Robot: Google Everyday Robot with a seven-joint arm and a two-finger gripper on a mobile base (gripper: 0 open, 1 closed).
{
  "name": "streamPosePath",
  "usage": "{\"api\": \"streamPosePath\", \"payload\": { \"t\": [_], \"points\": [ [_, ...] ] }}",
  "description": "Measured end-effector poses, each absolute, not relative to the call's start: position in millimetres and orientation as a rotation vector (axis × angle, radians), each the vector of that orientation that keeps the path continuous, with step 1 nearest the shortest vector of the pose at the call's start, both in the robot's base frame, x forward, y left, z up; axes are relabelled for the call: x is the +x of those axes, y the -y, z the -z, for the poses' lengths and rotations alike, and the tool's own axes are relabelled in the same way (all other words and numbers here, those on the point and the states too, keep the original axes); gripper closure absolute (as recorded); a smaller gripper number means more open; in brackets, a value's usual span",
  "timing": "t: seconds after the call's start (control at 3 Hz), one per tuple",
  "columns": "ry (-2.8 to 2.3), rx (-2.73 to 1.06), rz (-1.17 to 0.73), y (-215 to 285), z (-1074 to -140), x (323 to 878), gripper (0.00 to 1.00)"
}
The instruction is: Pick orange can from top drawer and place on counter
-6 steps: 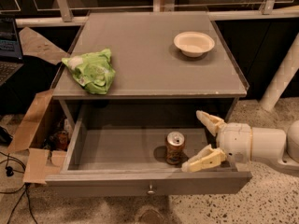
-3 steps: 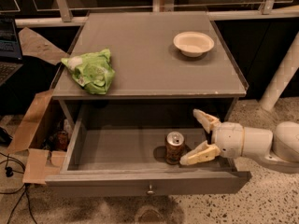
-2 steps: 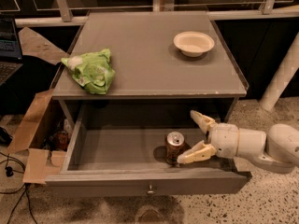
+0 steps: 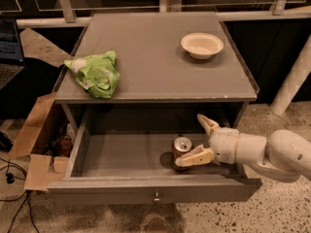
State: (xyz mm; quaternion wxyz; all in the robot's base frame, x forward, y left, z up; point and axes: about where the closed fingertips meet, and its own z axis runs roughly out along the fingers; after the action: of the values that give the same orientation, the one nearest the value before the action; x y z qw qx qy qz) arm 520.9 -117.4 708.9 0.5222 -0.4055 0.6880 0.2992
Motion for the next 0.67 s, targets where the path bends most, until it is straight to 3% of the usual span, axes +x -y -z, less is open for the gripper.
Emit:
{"api": "streamPosePath", "payload": {
  "t": [0.67],
  "points": [
    [-1.648,-0.949,-0.740,118,-687,523,0.00]
  ]
}}
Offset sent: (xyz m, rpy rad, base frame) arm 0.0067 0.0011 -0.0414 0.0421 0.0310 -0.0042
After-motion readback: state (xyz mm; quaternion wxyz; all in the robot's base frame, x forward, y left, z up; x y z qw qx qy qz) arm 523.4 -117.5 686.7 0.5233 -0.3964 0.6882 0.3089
